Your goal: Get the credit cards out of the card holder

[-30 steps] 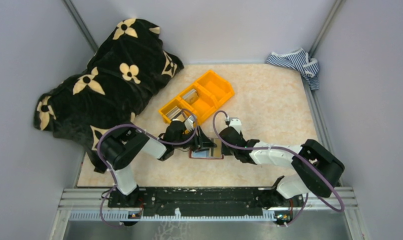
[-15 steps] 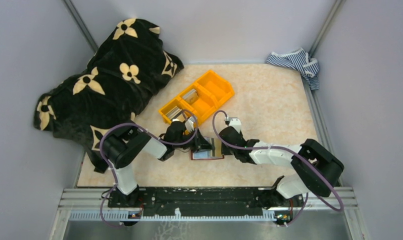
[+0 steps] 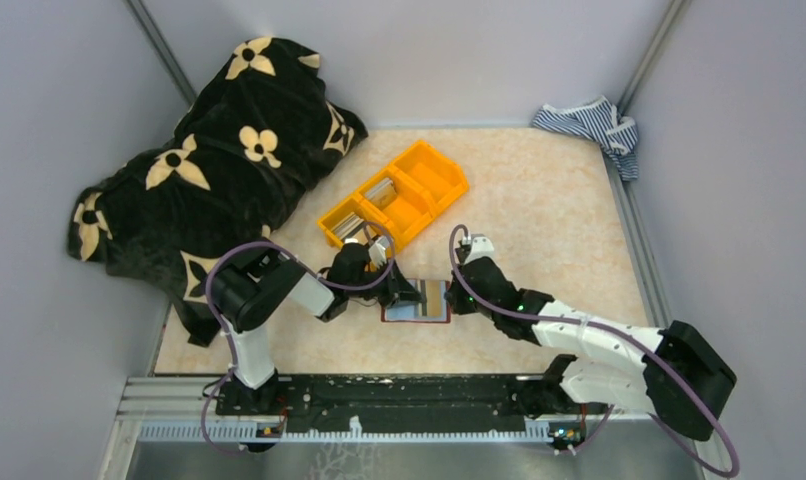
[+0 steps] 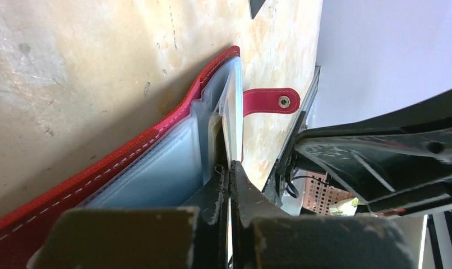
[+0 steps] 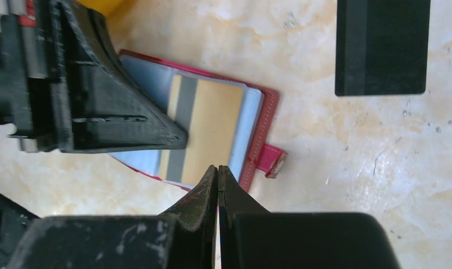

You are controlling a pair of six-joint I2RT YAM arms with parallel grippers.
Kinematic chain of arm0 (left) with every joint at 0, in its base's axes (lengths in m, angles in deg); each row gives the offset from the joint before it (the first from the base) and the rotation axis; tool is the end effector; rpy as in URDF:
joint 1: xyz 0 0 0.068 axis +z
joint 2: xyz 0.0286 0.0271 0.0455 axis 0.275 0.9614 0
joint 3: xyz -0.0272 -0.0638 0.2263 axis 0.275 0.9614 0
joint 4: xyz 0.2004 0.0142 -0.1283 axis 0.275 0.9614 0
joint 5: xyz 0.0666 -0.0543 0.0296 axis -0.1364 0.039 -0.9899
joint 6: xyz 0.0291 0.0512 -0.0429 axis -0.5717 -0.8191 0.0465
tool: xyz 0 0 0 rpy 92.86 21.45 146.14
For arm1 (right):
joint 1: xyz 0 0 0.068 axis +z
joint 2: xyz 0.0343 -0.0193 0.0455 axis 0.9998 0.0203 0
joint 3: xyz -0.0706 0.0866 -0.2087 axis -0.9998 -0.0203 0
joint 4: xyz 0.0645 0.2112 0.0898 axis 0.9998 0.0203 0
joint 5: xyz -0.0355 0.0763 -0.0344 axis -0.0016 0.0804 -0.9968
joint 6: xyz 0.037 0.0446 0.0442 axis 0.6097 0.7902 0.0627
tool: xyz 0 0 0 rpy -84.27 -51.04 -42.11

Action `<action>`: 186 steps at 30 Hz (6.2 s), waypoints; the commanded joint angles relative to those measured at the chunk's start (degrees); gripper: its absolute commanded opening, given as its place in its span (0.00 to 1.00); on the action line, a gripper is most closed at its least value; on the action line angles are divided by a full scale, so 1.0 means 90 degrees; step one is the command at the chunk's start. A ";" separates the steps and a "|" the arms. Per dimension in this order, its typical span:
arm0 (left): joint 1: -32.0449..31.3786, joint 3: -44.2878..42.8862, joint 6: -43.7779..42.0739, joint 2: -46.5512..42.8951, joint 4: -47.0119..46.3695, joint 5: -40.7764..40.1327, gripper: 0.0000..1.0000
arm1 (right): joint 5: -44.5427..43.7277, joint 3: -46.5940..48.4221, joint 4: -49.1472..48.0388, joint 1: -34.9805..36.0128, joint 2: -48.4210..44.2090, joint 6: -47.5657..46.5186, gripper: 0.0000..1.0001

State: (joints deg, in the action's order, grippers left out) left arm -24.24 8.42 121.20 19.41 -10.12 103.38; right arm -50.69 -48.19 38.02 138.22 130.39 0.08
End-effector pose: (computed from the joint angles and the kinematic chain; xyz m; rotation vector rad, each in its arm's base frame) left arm 0.2132 -0.2229 0.0737 0.0109 2.3853 -1.5679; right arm 0.1595 0.1666 0.1434 -0.1611 2.3251 0.5365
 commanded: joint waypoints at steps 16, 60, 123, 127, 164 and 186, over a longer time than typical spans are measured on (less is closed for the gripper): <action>0.0043 -0.0104 -0.0346 -0.0054 0.0281 0.0192 0.00 | 0.0520 0.0187 -0.1164 0.0025 0.1293 -0.0137 0.00; 0.0633 0.0536 -0.0338 -0.0536 0.0037 0.0574 0.29 | 0.0617 0.0015 -0.1184 -0.0378 0.2123 0.0178 0.00; 0.0825 0.1165 -0.0274 -0.0997 -0.0196 0.0579 0.00 | 0.0891 0.0013 -0.1321 -0.0632 0.2668 0.0285 0.00; 0.0825 0.1114 -0.0347 -0.1025 0.0146 0.0488 0.39 | 0.0900 0.0032 -0.1329 -0.0634 0.2679 0.0272 0.00; 0.0732 0.0690 0.0339 -0.0538 -0.0839 0.0409 0.41 | 0.1164 0.0047 -0.1500 -0.0629 0.2925 0.0118 0.00; 0.0734 0.0750 0.1439 0.0332 -0.2724 0.0835 0.37 | 0.1230 0.0047 -0.1531 -0.0629 0.2990 0.0085 0.00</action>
State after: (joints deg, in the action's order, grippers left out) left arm -17.05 15.96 133.70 22.12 -29.04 109.68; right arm -39.96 -46.15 13.70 132.04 153.53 2.83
